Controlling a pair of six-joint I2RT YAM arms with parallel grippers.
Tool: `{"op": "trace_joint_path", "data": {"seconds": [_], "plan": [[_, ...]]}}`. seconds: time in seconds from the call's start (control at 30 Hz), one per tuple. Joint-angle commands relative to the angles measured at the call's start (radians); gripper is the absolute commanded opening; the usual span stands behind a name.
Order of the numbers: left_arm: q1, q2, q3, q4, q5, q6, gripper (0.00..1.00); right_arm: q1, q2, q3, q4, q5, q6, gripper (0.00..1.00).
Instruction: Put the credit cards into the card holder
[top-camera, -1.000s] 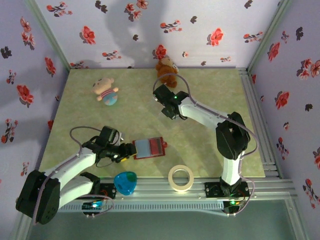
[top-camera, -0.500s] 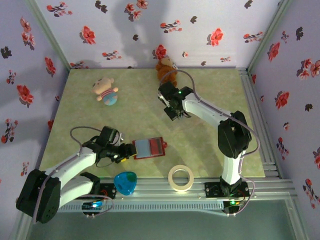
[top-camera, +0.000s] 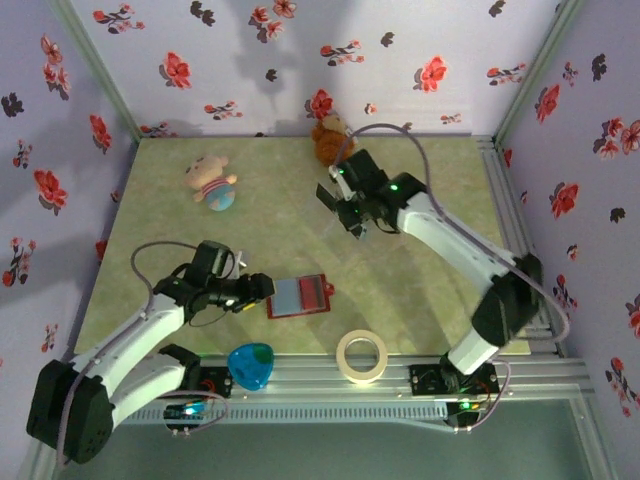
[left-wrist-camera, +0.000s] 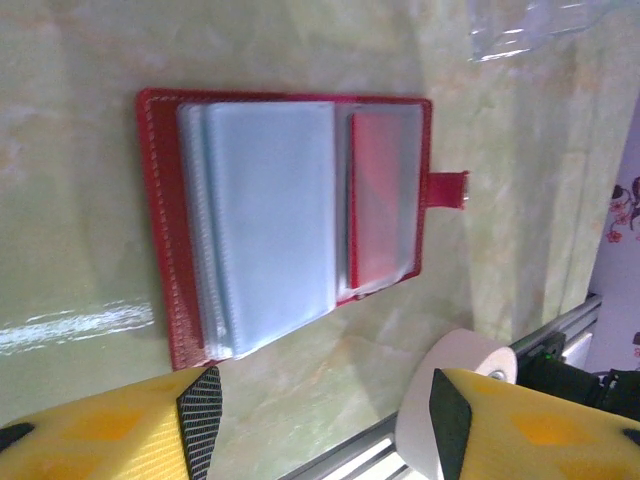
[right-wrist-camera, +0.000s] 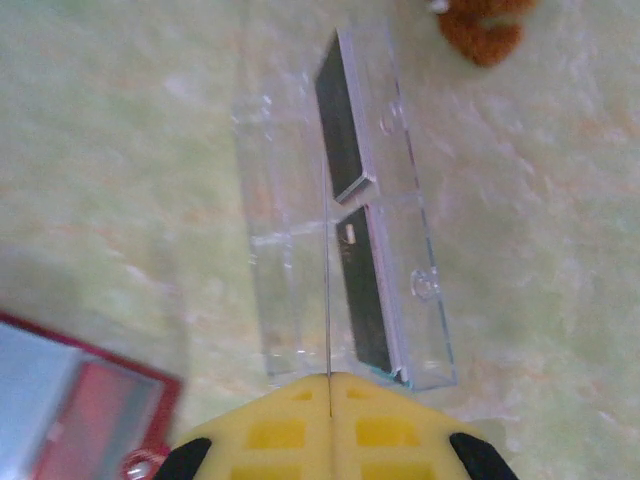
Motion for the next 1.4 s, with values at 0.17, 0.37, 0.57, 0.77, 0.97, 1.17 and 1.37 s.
{"op": "trace_joint_path", "data": {"seconds": [0.17, 0.37, 0.57, 0.77, 0.97, 1.17, 1.37], "plan": [[-0.010, 0.000, 0.004, 0.050, 0.093, -0.013, 0.61, -0.001, -0.262, -0.371, 0.321, -0.359, 0.305, 0.00], [-0.016, -0.017, -0.056, 0.409, 0.250, -0.168, 0.60, 0.014, -0.368, -0.649, 0.656, -0.508, 0.501, 0.00], [-0.037, -0.016, -0.086, 0.783, 0.317, -0.314, 0.61, 0.020, -0.423, -0.760, 0.854, -0.596, 0.652, 0.00], [-0.042, 0.006, -0.093, 0.937, 0.310, -0.399, 0.60, 0.030, -0.411, -0.816, 1.088, -0.665, 0.892, 0.00], [-0.044, 0.022, -0.111, 1.043, 0.292, -0.466, 0.56, 0.050, -0.380, -0.820, 1.152, -0.708, 0.955, 0.00], [-0.044, 0.011, -0.112, 1.041, 0.282, -0.470, 0.50, 0.073, -0.374, -0.812, 1.183, -0.740, 0.980, 0.00], [-0.044, 0.006, -0.113, 1.076, 0.268, -0.479, 0.17, 0.092, -0.371, -0.812, 1.202, -0.764, 0.994, 0.00]]}}
